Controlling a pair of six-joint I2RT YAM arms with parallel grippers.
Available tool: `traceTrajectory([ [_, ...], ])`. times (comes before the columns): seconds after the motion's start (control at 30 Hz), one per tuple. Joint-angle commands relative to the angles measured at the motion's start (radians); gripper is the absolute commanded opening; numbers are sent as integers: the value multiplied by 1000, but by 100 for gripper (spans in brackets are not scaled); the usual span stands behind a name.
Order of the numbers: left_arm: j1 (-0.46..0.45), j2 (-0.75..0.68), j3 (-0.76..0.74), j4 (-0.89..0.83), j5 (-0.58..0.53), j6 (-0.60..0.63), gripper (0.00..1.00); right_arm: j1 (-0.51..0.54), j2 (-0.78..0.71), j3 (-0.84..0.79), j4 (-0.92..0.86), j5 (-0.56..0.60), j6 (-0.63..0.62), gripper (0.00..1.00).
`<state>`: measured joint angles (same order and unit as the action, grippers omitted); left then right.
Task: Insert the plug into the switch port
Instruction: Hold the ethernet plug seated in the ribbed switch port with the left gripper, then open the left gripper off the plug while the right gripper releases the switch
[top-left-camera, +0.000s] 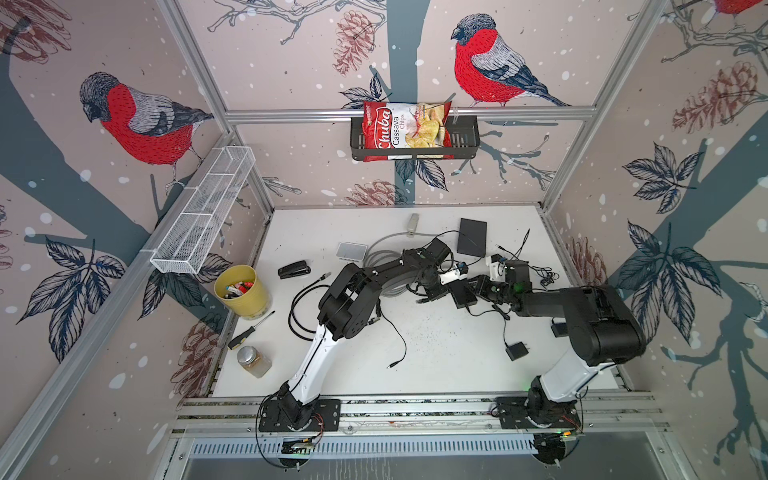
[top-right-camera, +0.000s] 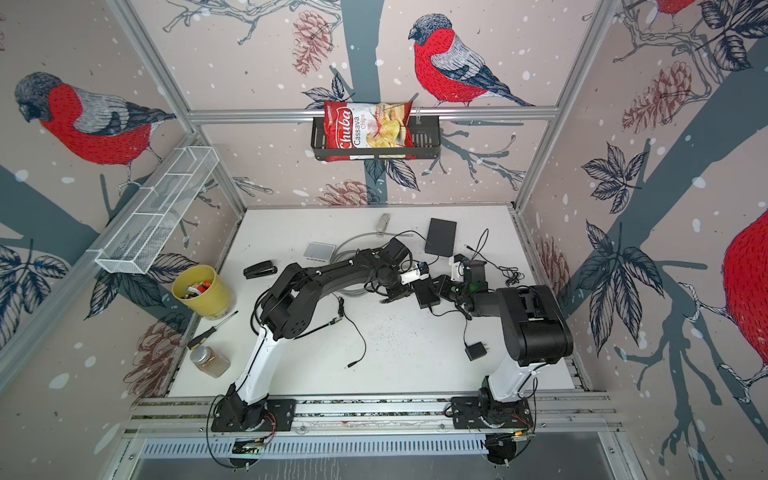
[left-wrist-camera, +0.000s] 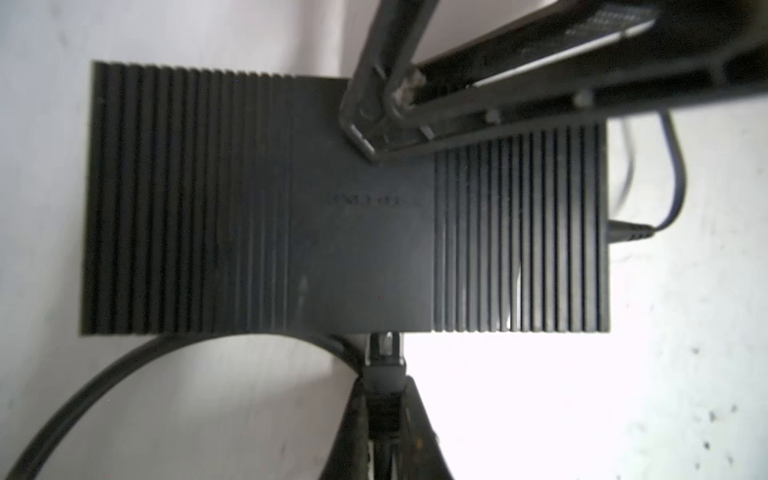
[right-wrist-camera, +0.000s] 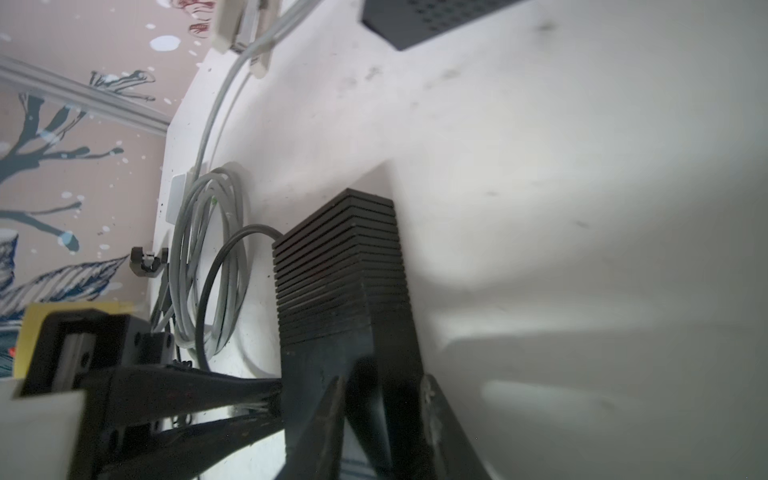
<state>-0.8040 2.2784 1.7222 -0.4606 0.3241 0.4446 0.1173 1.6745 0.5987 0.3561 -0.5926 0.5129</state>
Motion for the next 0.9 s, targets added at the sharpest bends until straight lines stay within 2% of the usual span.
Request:
traceTrajectory([
  [0.0, -20, -14, -41, 131, 84, 9, 0, -54, -39, 36, -239, -52, -29, 36],
  [0.23, -60, 56, 47, 90, 31, -27, 2, -117, -62, 176, -383, 72, -86, 40],
  [0.27, -61, 67, 57, 92, 17, -39, 6, -123, -64, 187, -396, 87, -91, 40],
  [0.37, -60, 74, 70, 96, -12, -58, 29, -149, -79, 206, -412, 103, -96, 41],
  [0.53, -45, 1, 6, 120, -11, -59, 45, -160, -102, 201, -407, 102, -93, 41],
  [0.77, -3, -146, -107, 115, 60, -35, 54, -154, -104, 187, -393, 97, -88, 41],
  [0.87, 28, -224, -197, 204, 67, -88, 54, -147, -110, 181, -391, 100, -87, 41],
])
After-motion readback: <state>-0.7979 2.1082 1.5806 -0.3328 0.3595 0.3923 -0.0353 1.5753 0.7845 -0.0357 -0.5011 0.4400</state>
